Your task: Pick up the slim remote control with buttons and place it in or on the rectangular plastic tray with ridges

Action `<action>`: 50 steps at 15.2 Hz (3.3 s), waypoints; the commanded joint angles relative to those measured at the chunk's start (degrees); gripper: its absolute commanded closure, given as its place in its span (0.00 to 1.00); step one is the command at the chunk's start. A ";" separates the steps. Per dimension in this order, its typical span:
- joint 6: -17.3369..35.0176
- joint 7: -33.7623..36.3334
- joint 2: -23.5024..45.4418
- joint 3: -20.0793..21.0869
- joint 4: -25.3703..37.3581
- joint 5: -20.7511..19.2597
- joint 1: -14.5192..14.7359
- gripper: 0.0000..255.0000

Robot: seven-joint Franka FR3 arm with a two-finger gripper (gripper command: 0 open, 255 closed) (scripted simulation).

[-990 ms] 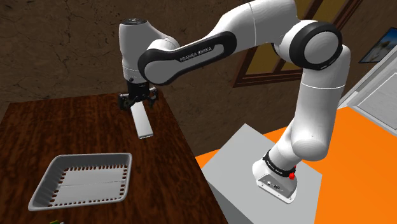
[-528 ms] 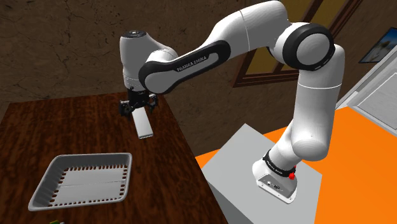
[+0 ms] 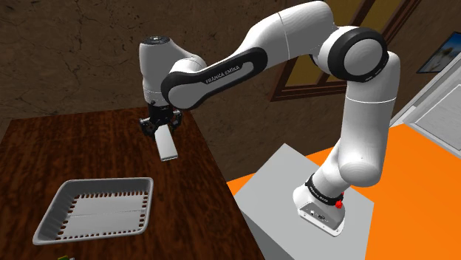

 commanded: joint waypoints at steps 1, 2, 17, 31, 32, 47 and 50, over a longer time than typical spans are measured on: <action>0.00 0.00 0.01 0.00 -0.01 0.00 0.00 1.00; 0.00 0.00 0.01 0.00 -0.01 0.00 0.00 1.00; -5.57 -1.18 -3.05 0.87 2.79 1.75 -0.49 1.00; -15.00 -2.56 -6.12 1.70 9.50 3.62 -0.66 1.00; -15.08 -2.57 -6.14 1.70 9.55 3.63 -0.66 1.00; -20.86 15.98 3.31 5.30 22.85 -1.48 15.92 1.00; -23.14 19.24 6.86 5.44 28.34 -2.97 20.18 1.00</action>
